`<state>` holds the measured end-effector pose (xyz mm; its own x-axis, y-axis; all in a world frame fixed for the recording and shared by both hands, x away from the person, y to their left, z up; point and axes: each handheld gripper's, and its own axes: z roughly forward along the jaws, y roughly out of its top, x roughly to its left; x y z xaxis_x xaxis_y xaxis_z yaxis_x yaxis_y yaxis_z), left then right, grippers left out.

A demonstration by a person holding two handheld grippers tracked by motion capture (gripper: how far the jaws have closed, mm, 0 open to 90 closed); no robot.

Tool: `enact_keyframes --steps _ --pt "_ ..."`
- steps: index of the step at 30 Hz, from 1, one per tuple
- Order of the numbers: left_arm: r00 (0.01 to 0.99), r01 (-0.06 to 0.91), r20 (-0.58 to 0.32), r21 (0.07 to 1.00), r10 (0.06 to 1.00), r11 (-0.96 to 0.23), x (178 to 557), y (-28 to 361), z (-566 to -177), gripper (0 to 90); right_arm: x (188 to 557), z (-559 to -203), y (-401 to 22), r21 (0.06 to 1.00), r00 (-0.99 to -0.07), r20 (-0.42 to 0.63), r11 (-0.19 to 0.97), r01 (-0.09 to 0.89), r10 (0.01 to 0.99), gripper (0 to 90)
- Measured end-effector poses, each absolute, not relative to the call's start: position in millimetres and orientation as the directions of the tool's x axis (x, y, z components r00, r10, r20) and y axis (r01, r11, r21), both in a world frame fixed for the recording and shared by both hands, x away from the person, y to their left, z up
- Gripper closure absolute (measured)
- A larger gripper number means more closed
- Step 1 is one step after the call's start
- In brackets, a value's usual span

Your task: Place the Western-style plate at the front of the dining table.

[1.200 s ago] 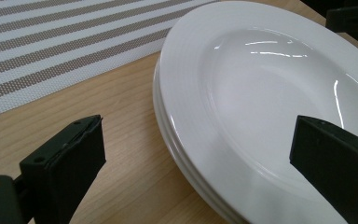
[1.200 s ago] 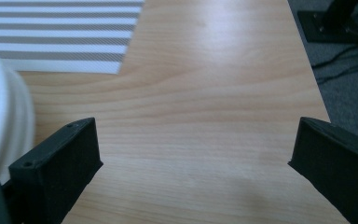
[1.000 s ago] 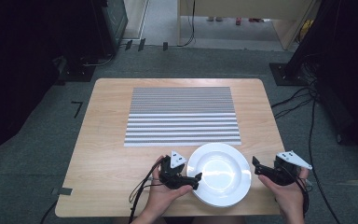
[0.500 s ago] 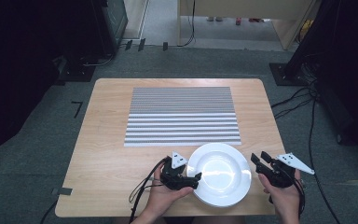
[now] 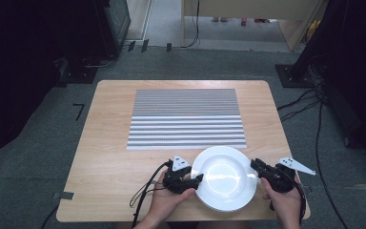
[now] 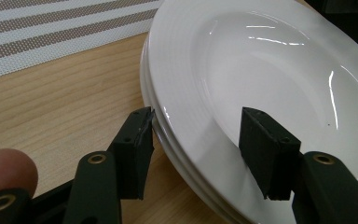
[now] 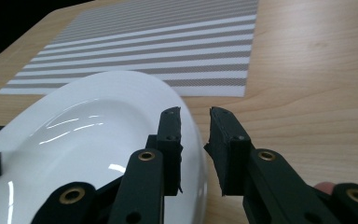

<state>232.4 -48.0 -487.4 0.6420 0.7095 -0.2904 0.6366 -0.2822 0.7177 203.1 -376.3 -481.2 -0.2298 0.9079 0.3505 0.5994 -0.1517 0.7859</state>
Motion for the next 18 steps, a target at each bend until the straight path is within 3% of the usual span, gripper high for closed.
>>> enact_keyframes --steps 18 --pt "0.637 0.641 -0.305 0.72 0.708 -0.266 233.4 -46.7 -489.1 46.8 204.1 -484.3 -373.5 0.724 -0.171 0.399 -0.195 0.662 0.901 78.6"
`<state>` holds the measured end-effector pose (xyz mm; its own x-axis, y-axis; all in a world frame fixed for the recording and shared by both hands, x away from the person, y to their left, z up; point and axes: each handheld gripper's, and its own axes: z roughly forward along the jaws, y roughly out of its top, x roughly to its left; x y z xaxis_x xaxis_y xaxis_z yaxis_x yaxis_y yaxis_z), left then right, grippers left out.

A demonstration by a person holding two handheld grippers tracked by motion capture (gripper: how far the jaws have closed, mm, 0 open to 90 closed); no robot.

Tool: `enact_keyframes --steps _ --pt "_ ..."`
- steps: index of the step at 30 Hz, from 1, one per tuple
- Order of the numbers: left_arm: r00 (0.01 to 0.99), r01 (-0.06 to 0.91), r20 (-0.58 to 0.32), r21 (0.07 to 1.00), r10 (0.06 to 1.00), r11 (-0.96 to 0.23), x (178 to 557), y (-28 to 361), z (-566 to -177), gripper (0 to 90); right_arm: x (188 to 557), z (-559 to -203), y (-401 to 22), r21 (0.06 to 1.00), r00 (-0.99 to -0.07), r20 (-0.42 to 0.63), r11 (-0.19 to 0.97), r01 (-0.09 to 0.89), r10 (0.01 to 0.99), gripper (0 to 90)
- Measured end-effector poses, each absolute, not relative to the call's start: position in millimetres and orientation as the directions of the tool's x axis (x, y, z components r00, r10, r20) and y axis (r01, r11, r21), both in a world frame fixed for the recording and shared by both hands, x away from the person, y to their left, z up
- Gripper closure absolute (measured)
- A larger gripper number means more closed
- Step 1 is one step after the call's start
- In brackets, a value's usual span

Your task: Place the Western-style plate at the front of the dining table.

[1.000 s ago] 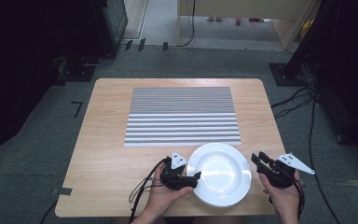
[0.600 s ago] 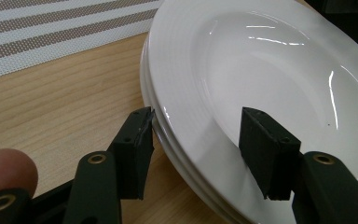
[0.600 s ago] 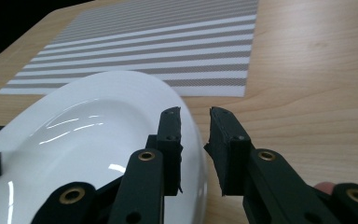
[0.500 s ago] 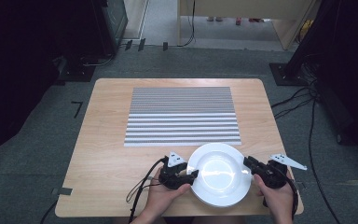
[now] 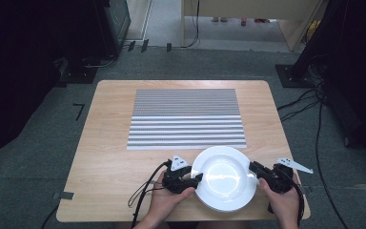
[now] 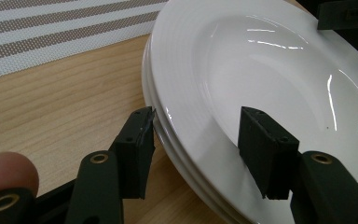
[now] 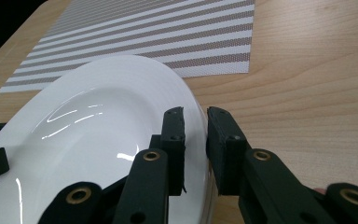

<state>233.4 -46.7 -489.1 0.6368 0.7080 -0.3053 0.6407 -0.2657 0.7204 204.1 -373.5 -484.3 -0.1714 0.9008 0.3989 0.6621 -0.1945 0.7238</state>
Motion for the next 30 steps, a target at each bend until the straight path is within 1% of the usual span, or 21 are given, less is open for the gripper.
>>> enact_keyframes --steps 13,18,25,27,28,30 --pt "0.612 0.663 -0.328 0.71 0.72 -0.24 234 -48 -491 46.5 205 -486 -375 0.707 -0.157 0.43 -0.224 0.671 0.889 80.3" --pt "0.605 0.663 -0.322 0.711 0.728 -0.237 232 -48 -490 47.5 205 -487 -380 0.683 -0.143 0.486 -0.273 0.677 0.862 82.2" --pt "0.604 0.666 -0.324 0.707 0.728 -0.239 232 -48 -490 48.5 206 -487 -380 0.687 -0.145 0.494 -0.283 0.669 0.857 82.5" --pt "0.605 0.666 -0.322 0.706 0.729 -0.24 233 -48 -490 48.7 206 -487 -381 0.682 -0.145 0.51 -0.295 0.669 0.848 83.1" --pt "0.603 0.667 -0.323 0.705 0.729 -0.239 233 -48 -490 48.9 206 -487 -384 0.671 -0.147 0.545 -0.324 0.667 0.826 83.9" --pt "0.606 0.664 -0.321 0.708 0.727 -0.241 233 -48 -490 49.0 206 -488 -387 0.659 -0.144 0.573 -0.349 0.667 0.807 84.3"
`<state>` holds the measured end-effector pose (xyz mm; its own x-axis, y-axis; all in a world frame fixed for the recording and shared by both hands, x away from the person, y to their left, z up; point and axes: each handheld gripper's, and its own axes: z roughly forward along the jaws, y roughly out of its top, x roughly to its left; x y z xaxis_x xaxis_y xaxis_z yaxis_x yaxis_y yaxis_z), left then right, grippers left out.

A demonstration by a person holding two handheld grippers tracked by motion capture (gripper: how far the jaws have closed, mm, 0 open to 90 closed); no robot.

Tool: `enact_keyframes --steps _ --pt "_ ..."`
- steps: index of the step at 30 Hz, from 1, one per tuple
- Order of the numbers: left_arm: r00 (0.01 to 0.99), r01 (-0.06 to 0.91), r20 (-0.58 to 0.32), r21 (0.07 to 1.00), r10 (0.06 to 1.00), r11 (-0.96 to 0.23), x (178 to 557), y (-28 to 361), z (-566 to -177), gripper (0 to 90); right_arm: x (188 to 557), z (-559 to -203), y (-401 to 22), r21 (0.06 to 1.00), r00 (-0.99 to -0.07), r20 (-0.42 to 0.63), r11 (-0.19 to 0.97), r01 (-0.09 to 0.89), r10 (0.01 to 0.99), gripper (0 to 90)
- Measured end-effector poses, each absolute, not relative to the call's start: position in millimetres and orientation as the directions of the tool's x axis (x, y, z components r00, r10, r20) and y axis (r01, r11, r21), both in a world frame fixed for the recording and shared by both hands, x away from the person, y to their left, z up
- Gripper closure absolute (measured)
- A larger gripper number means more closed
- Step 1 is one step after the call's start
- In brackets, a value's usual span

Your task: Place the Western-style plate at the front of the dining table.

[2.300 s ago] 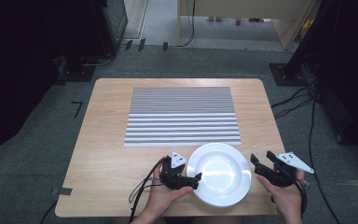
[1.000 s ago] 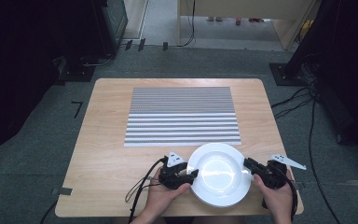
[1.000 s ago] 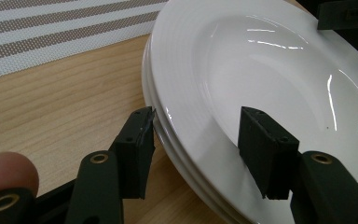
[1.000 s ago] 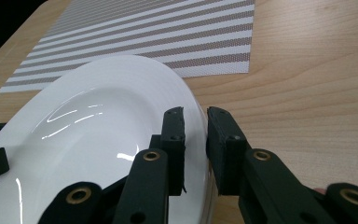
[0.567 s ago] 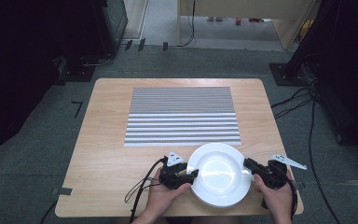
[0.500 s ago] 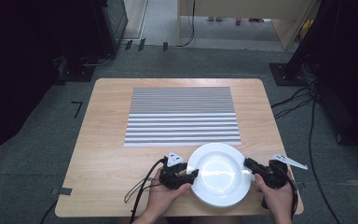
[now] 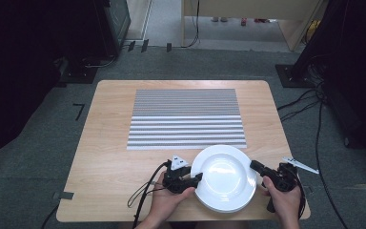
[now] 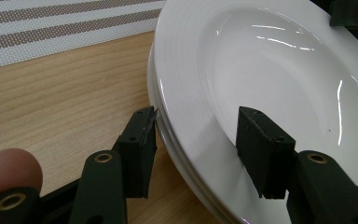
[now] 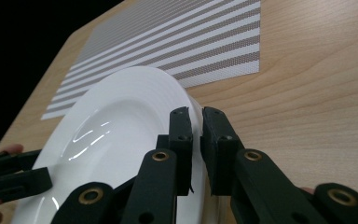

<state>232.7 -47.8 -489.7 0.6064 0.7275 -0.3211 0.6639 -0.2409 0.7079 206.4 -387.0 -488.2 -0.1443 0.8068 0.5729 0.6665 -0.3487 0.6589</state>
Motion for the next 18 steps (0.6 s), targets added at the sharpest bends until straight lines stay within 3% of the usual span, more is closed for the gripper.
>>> enact_keyframes --steps 18 --pt "0.607 0.651 -0.313 0.723 0.731 -0.232 230.9 -47.7 -490.7 50.0 206.4 -490.4 -387.5 0.651 -0.141 0.604 -0.385 0.654 0.784 84.7"
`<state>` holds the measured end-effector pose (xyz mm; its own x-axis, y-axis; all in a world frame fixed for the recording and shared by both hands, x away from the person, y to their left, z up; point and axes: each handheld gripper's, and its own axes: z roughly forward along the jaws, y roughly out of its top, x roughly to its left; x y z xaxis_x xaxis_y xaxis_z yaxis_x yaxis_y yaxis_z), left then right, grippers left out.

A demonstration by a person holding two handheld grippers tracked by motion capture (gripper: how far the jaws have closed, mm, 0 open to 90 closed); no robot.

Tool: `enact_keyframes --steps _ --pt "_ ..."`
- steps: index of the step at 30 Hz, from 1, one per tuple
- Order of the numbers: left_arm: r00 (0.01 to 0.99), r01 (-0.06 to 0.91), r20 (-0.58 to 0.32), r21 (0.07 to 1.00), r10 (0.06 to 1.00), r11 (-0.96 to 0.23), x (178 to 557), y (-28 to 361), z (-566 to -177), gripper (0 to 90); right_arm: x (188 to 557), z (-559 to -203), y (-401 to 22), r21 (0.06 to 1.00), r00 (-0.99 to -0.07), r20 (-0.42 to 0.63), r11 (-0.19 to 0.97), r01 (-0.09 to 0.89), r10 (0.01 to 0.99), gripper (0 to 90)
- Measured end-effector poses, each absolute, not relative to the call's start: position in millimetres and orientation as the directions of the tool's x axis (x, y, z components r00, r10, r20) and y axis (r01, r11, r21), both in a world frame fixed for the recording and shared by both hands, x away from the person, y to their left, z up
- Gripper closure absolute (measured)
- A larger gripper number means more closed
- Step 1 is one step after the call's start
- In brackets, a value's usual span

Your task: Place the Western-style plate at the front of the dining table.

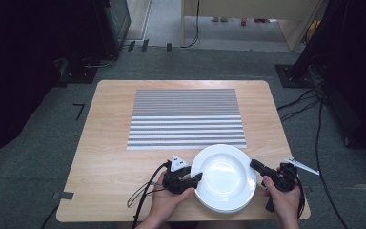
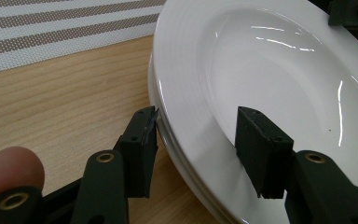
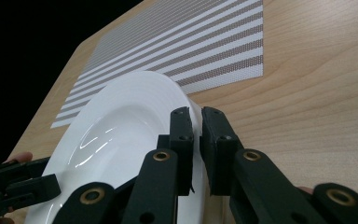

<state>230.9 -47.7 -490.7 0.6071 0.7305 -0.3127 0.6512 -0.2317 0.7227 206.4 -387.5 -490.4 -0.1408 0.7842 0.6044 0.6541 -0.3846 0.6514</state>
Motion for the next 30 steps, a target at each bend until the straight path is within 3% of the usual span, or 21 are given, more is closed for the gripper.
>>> enact_keyframes --steps 8,12,30 --pt "0.61 0.646 -0.318 0.73 0.726 -0.223 230 -46 -490 50.7 207 -492 -395 0.609 -0.14 0.625 -0.368 0.703 0.768 84.7" --pt "0.611 0.656 -0.341 0.724 0.714 -0.216 228 -40 -485 57.0 205 -492 -397 0.596 -0.139 0.615 -0.342 0.726 0.776 84.6" --pt "0.591 0.693 -0.381 0.692 0.711 -0.205 225 -37 -486 55.9 203 -492 -404 0.546 -0.141 0.726 -0.439 0.713 0.673 85.6"
